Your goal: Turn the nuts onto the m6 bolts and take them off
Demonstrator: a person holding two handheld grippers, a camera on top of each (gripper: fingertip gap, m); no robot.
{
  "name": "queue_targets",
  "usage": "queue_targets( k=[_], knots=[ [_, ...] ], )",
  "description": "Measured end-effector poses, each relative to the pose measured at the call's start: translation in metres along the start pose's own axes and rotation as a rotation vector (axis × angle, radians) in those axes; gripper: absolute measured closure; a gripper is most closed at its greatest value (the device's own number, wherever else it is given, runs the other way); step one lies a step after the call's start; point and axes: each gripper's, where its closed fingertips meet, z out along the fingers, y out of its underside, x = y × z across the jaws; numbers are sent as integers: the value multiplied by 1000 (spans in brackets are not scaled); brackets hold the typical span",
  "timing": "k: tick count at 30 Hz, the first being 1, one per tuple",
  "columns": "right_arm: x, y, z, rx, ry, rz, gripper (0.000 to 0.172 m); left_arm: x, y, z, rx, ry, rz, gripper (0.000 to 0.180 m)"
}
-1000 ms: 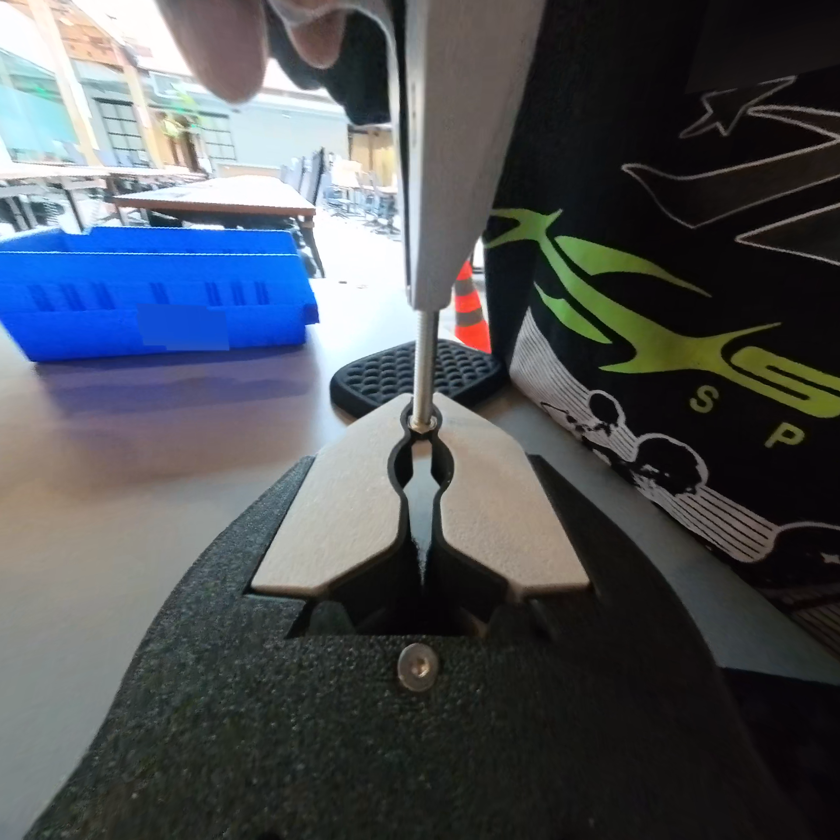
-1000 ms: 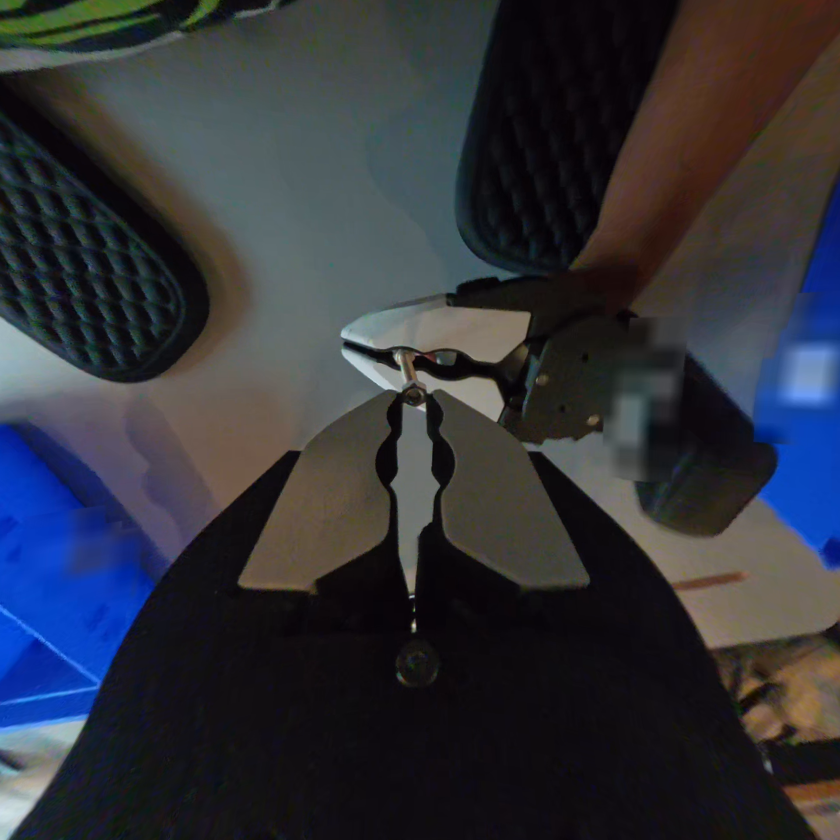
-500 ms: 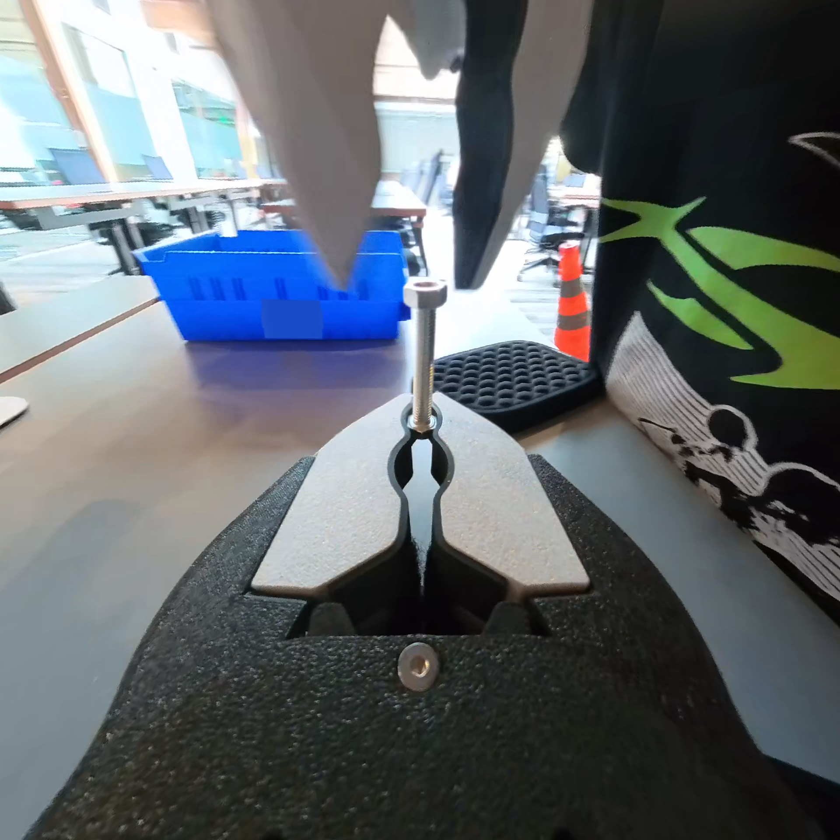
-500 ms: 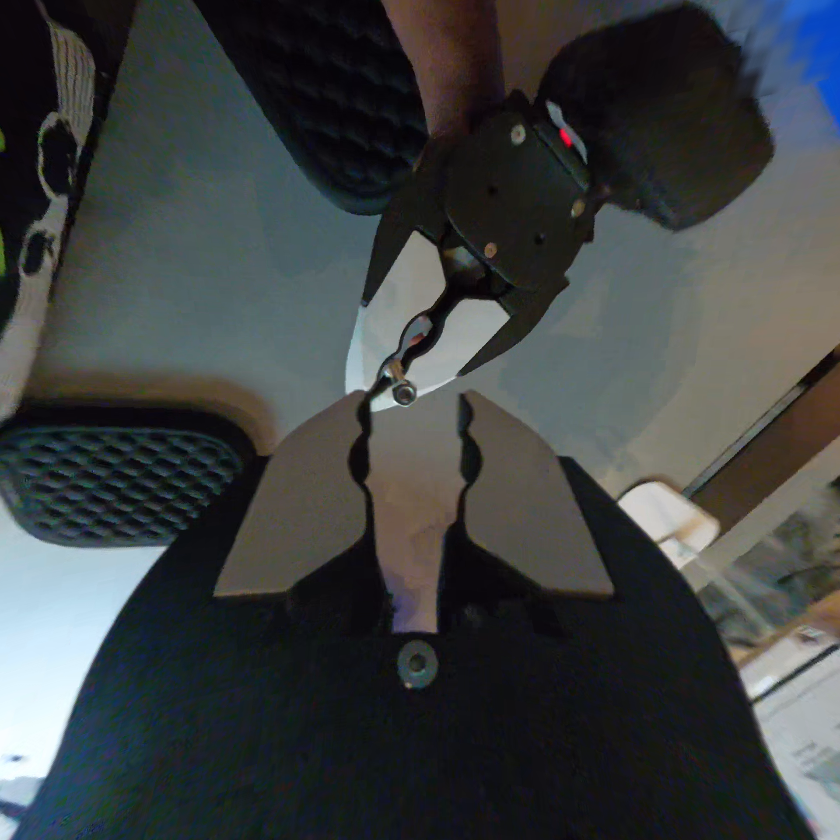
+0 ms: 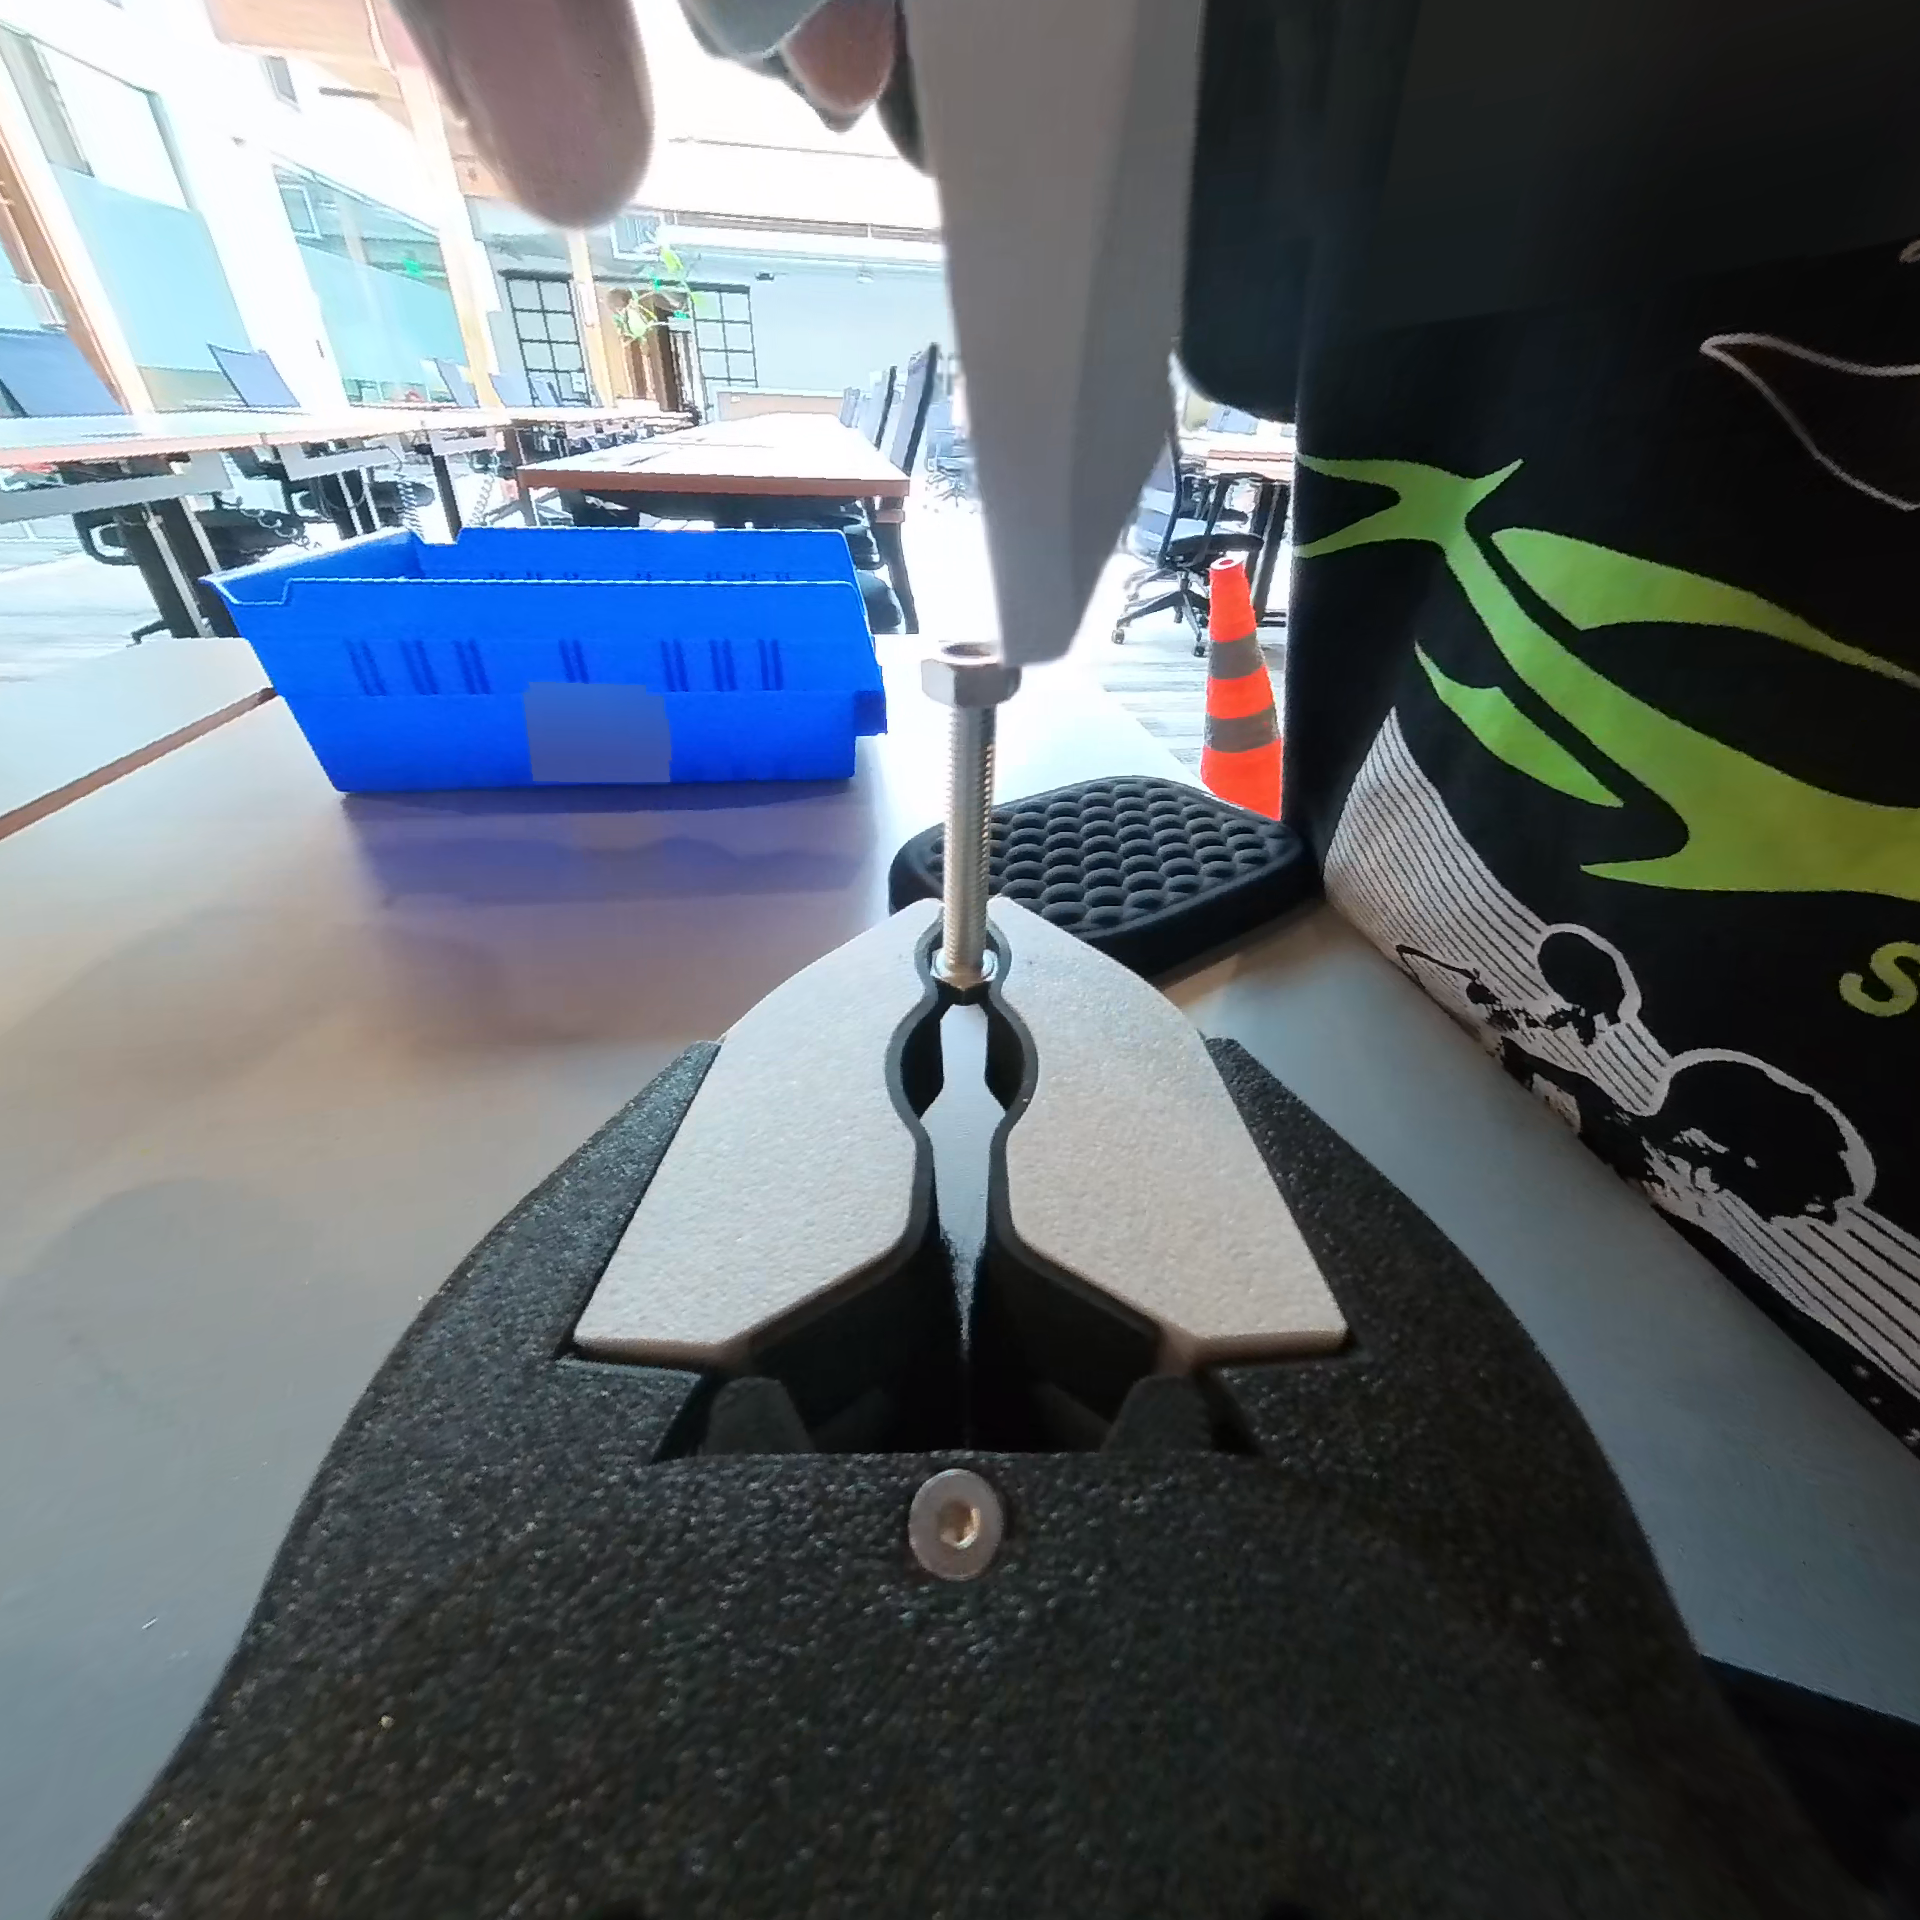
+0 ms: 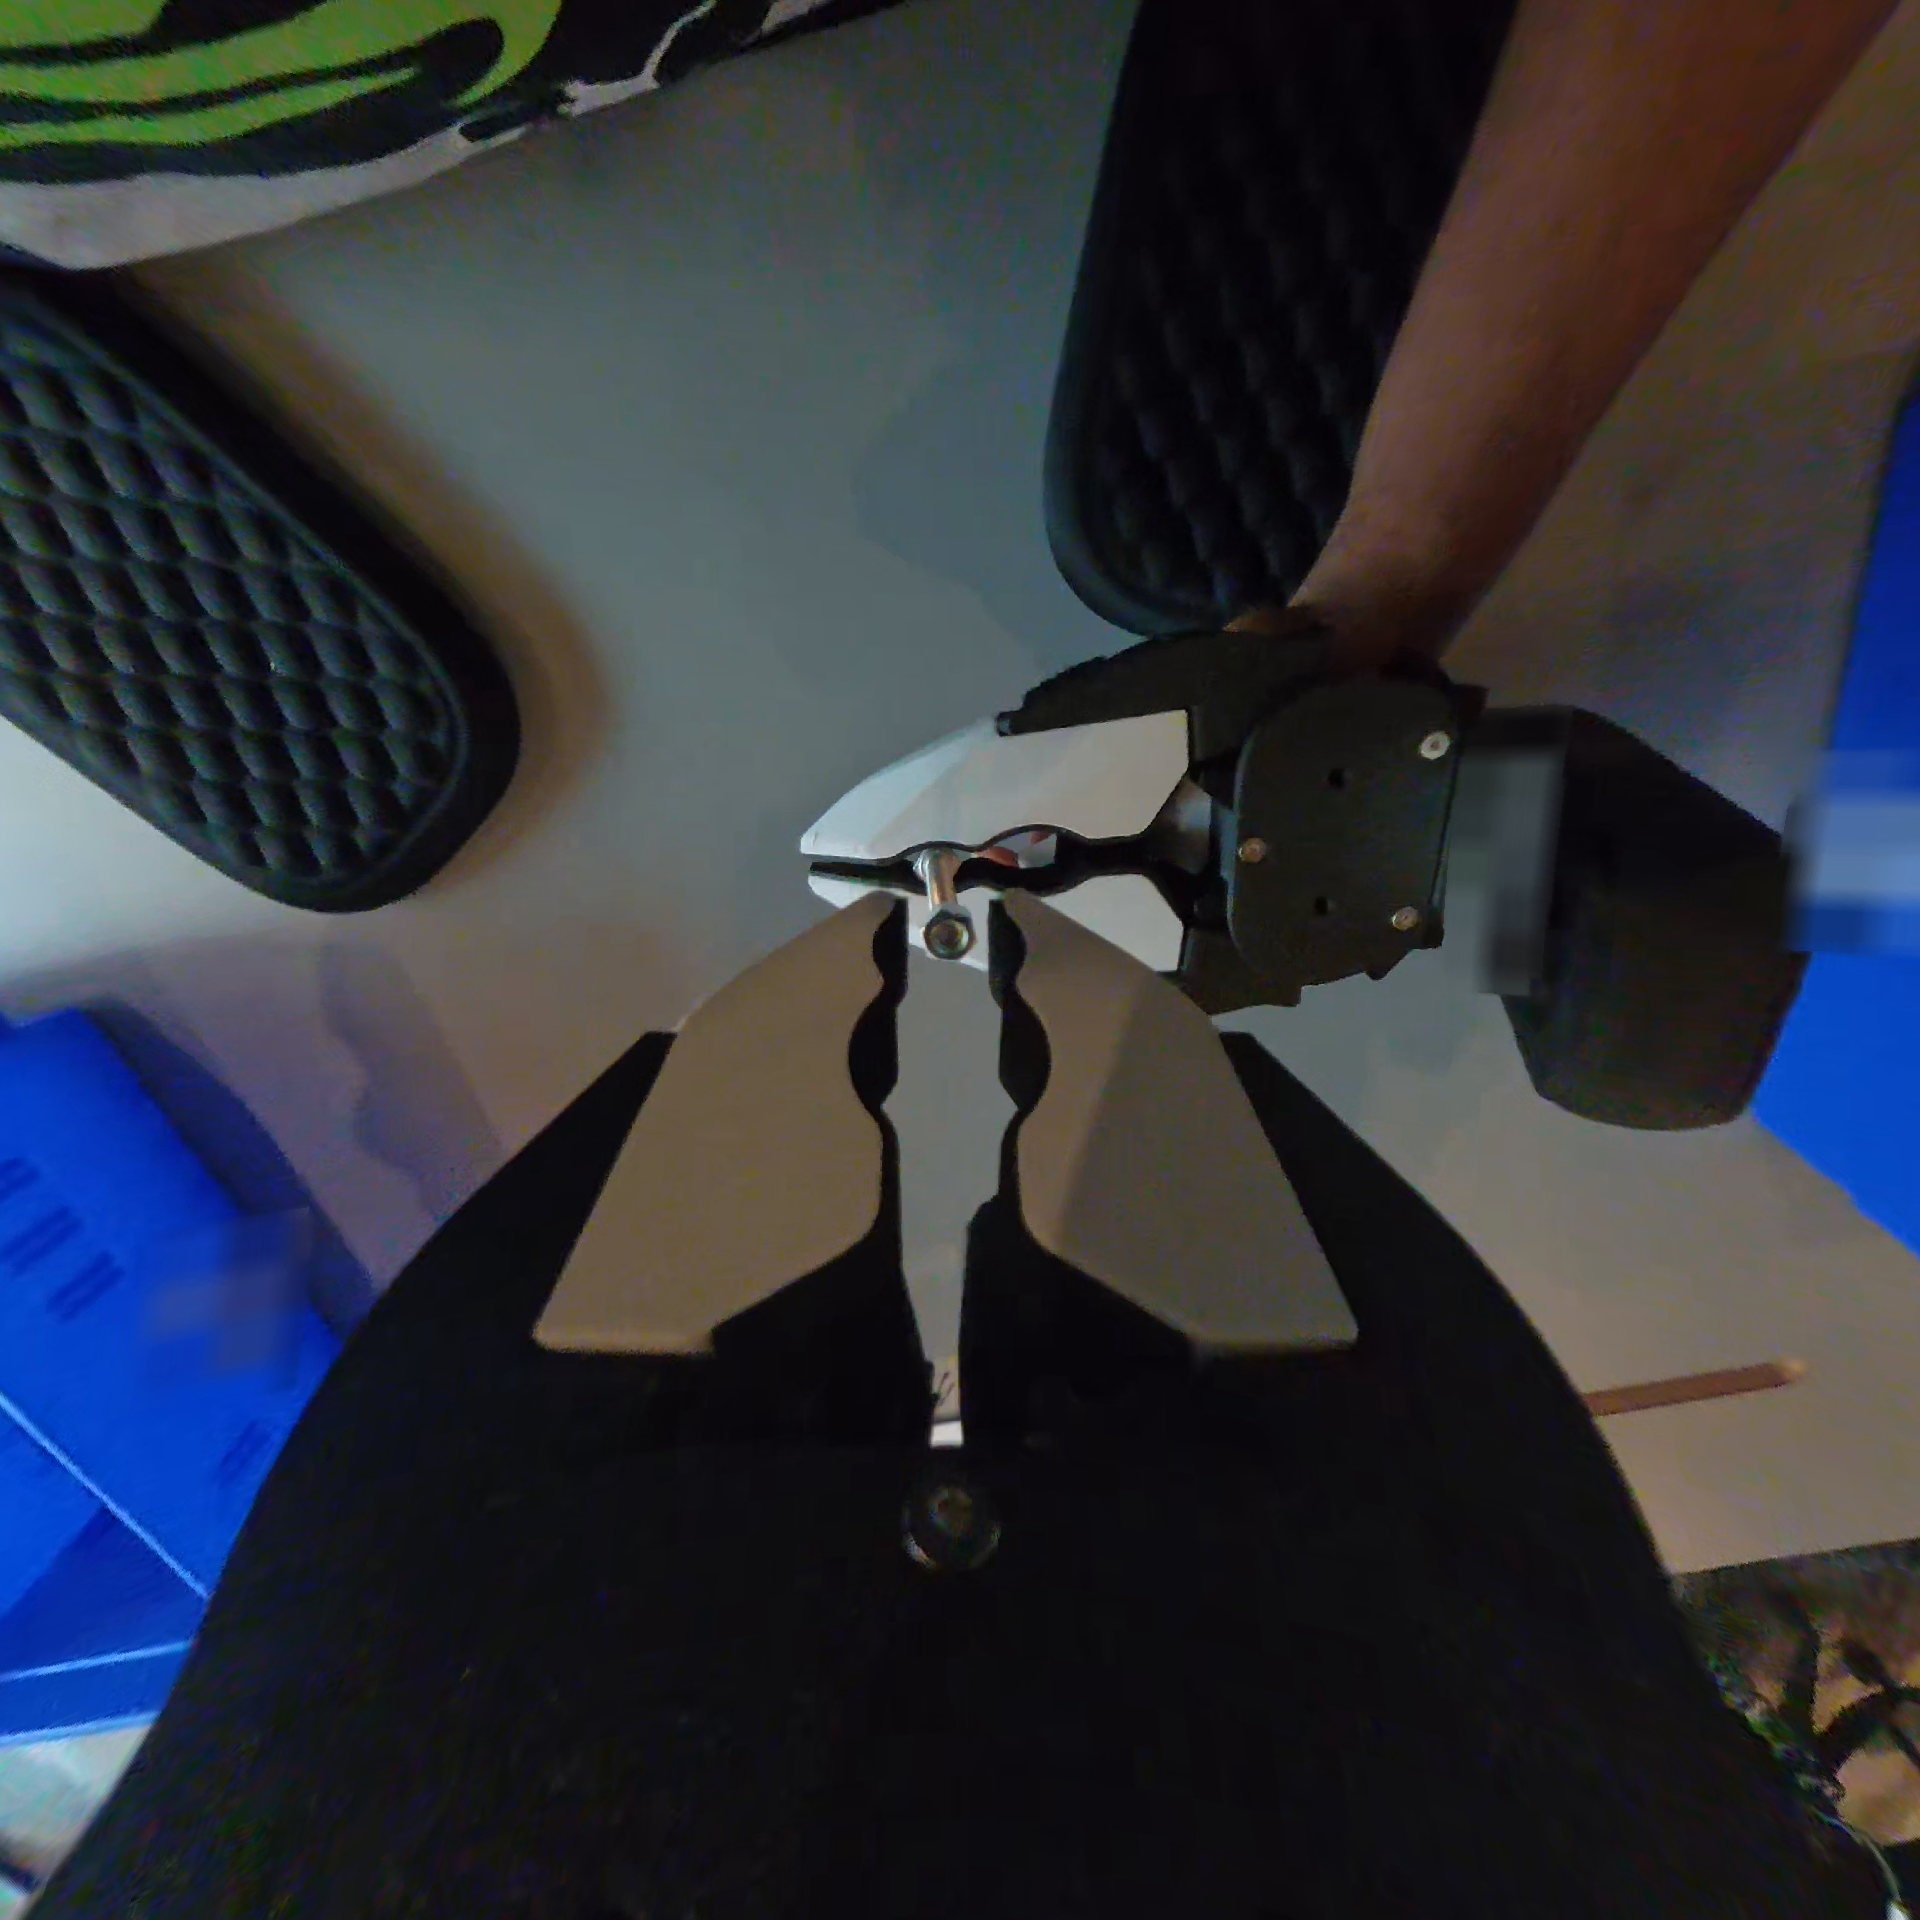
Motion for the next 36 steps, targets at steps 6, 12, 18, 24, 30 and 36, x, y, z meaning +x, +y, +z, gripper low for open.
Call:
queue_targets(
  k=[6,12,18,24,30,36],
  knots=[
    [-2,5,3,-36,3,-6,159,1,0,0,-4,8,3,179],
    [0,8,5,-63,30,50,162,-1,0,0,-3,-8,2,179],
    [3,17,4,-183,143,601,162,-9,0,-1,1,-69,-16,179],
    [-3,19,5,-195,152,670,124,-7,1,0,-8,-60,-6,178],
    [-6,7,-1,-13,25,136,143,-5,0,-2,2,-36,-13,179],
    [-1,10,5,-5,-22,43,155,-4,1,-2,2,-23,-14,179]
  ],
)
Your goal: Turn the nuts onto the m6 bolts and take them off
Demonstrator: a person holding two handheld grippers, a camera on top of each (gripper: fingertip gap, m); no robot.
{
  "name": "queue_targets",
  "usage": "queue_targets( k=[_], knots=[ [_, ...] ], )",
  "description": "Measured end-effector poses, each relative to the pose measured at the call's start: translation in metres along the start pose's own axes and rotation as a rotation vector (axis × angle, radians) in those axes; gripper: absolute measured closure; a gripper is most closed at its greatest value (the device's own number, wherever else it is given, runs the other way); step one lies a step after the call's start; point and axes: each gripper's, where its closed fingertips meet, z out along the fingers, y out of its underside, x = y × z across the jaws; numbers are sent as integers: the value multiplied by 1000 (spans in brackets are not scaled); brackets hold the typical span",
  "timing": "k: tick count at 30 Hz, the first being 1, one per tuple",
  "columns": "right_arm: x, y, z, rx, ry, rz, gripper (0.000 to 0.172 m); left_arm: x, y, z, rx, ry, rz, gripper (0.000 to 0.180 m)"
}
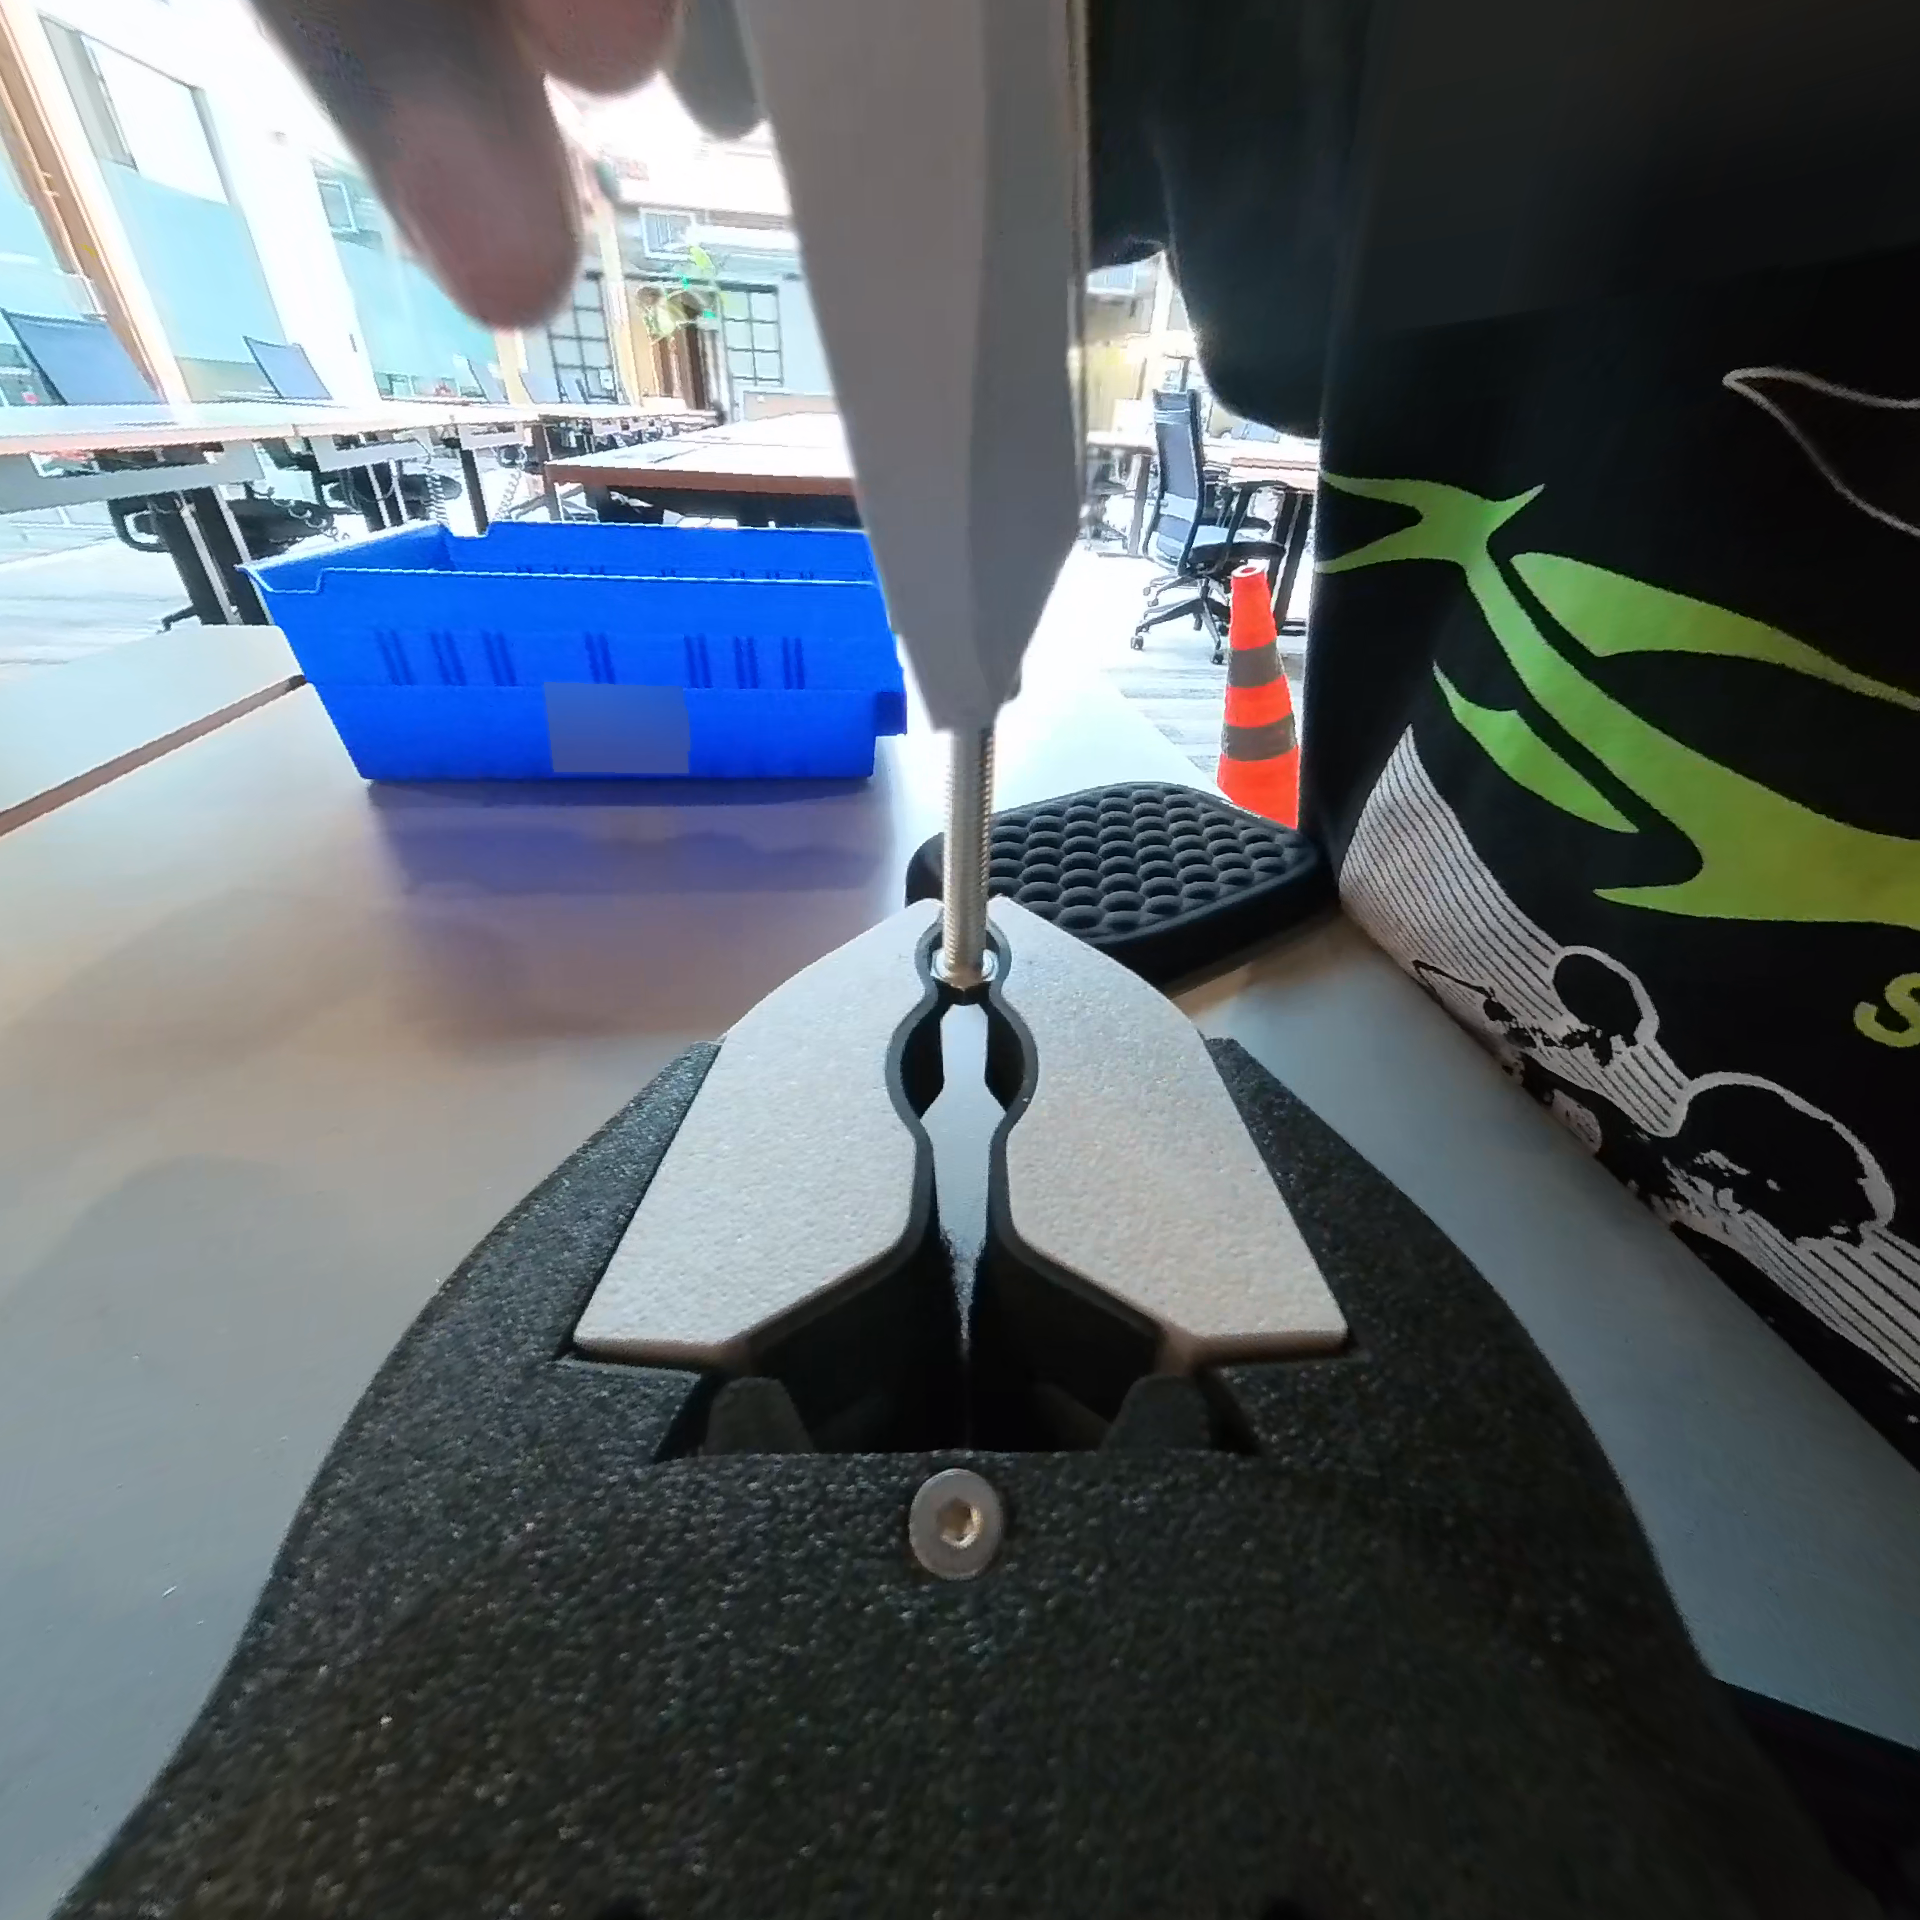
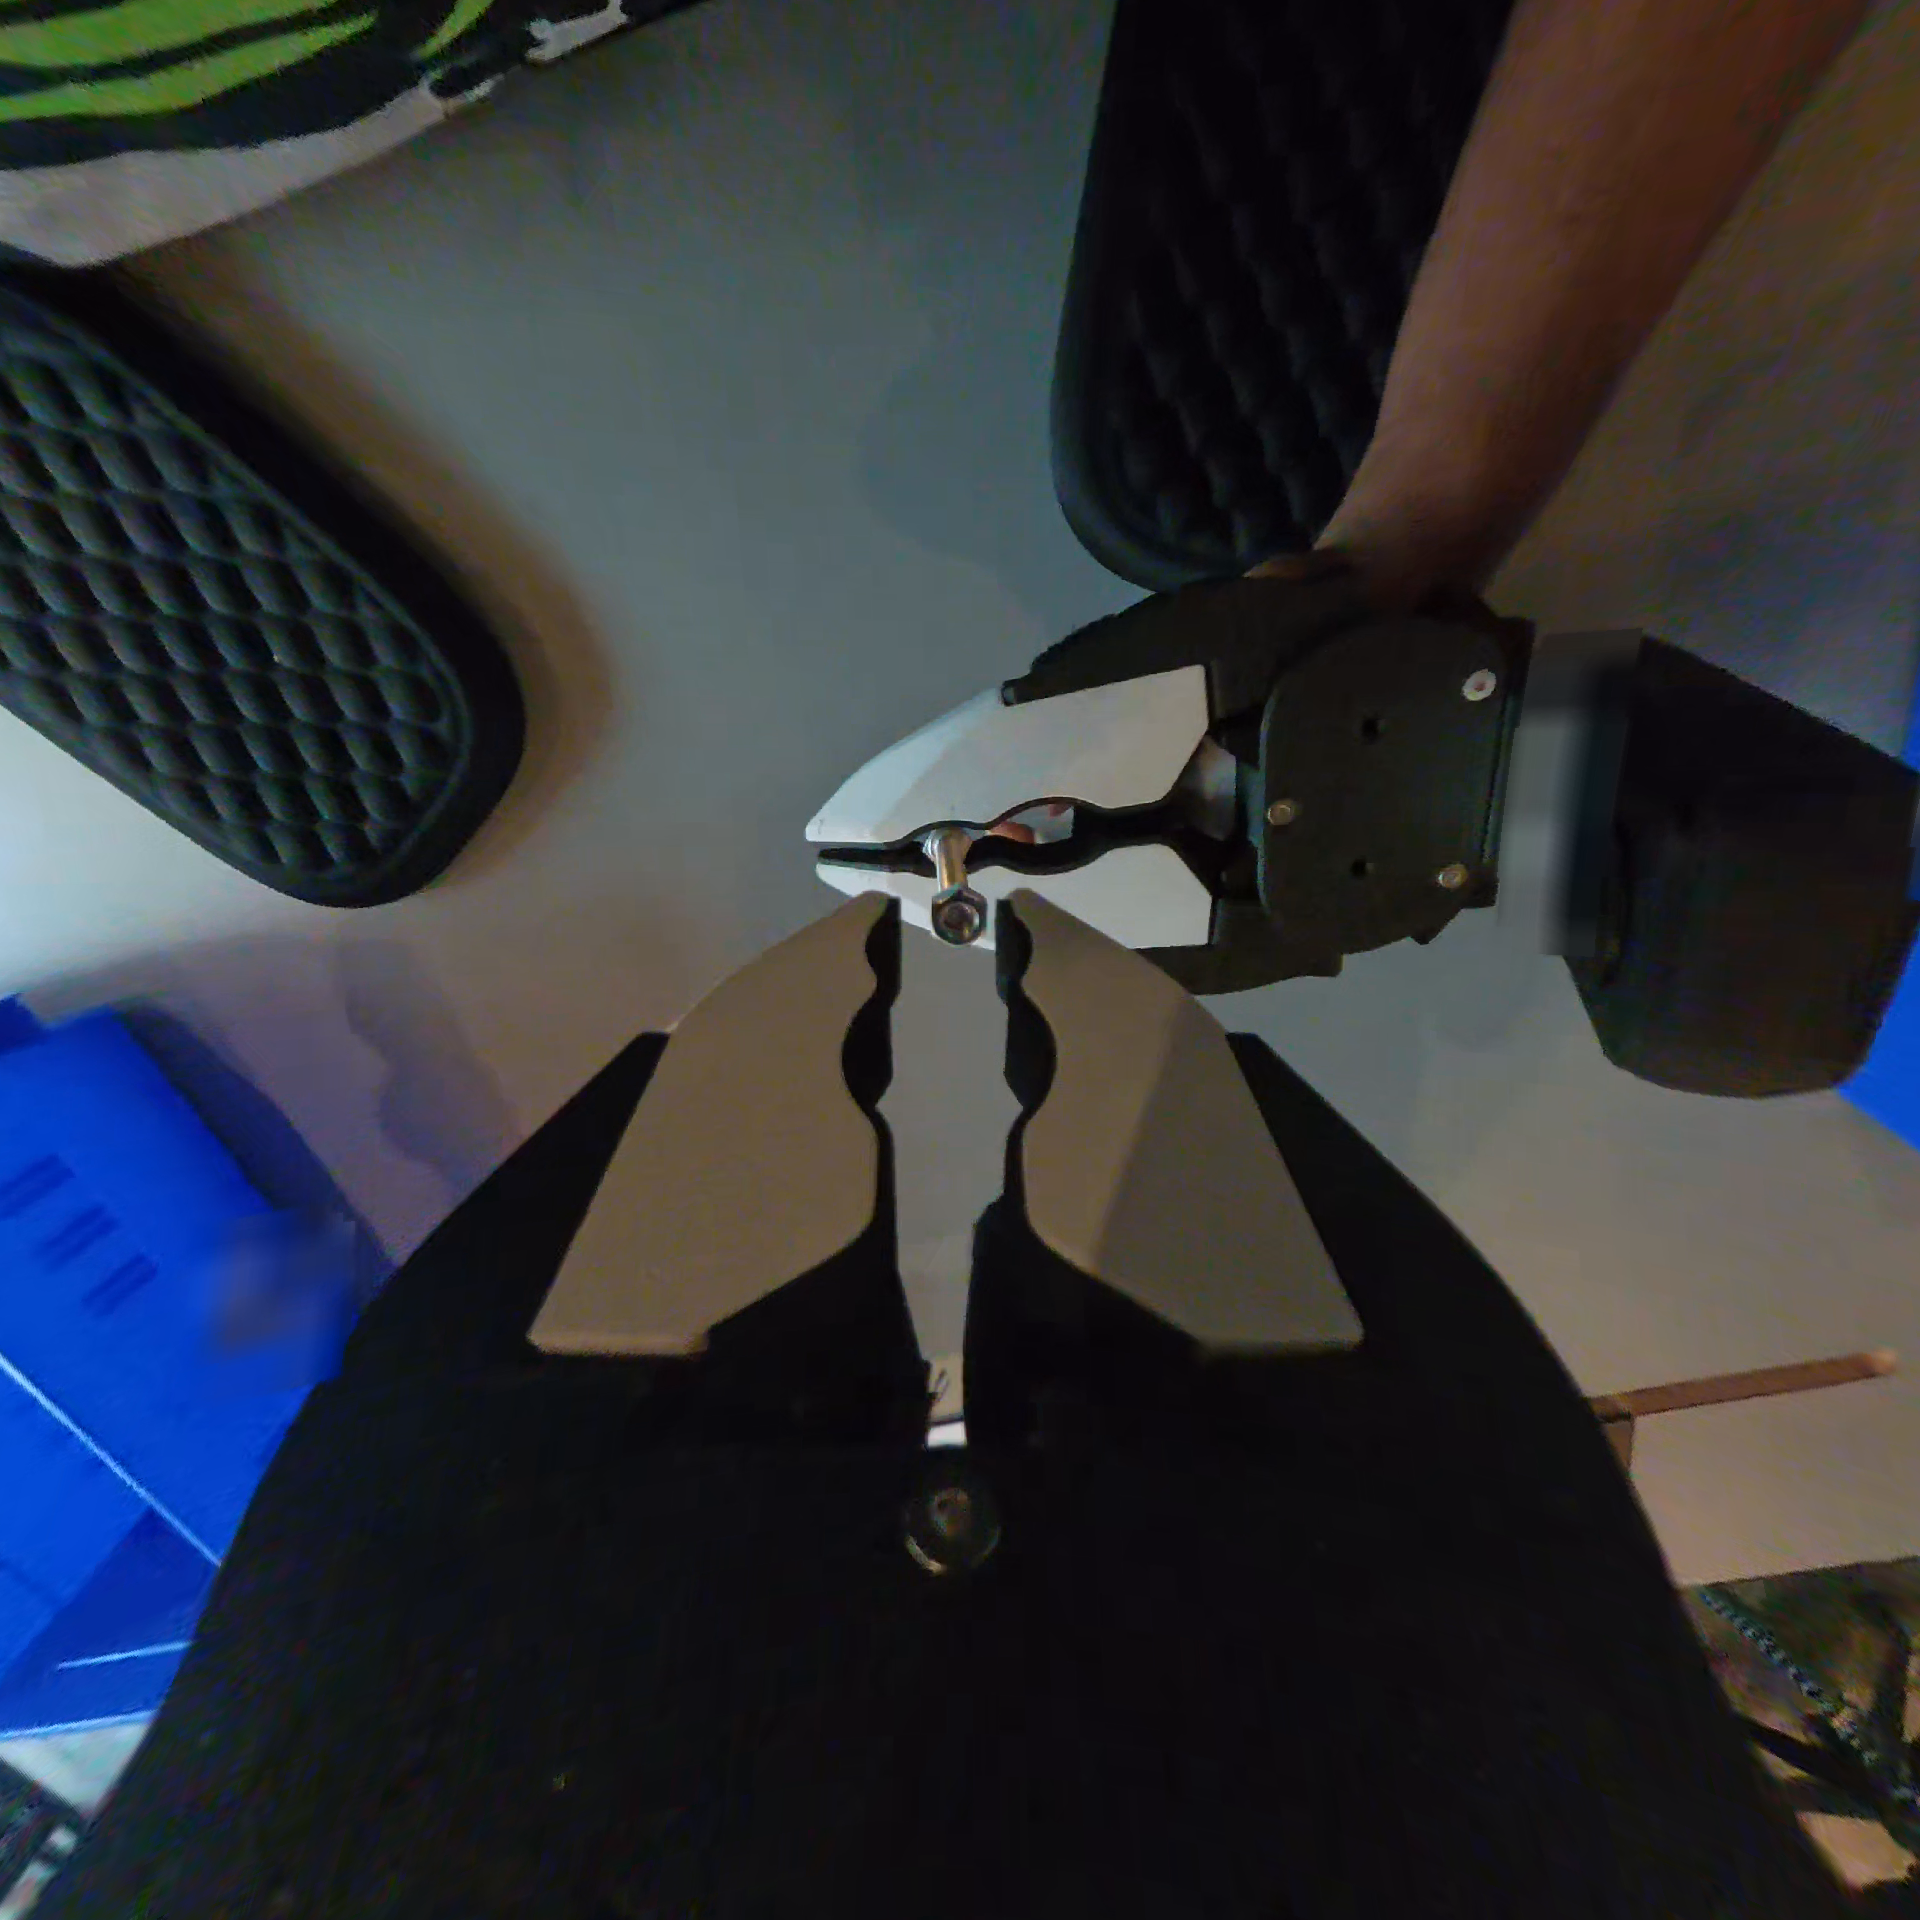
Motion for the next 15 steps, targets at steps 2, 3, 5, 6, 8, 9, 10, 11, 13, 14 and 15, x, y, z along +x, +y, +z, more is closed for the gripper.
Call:
queue_targets(
  k=[2,3,5,6,8,9,10,11,13,14,15],
  knots=[
    [1,1,2,-13,4,-6,161,0,0,0,-1,2,-1,179],
    [2,1,2,-14,12,3,162,0,0,0,-1,1,-2,179],
    [5,3,2,-31,36,68,162,-1,0,-1,4,-7,-4,179],
    [5,3,2,-46,47,127,162,-2,0,-1,7,-14,-7,179],
    [6,5,2,-88,81,284,162,-4,0,-1,6,-27,-7,179],
    [7,6,2,-110,107,394,162,-5,0,-1,5,-35,-7,179],
    [8,7,2,-126,136,537,162,-6,0,-2,7,-42,-9,179],
    [7,8,2,-137,157,689,162,-6,0,-2,7,-46,-11,179],
    [2,7,3,-138,166,816,162,-5,1,0,-6,-43,-3,178],
    [1,7,4,-145,169,795,154,-4,2,0,-10,-40,3,178],
    [1,9,4,-156,175,753,137,-4,1,0,-8,-39,4,179]
  ],
)
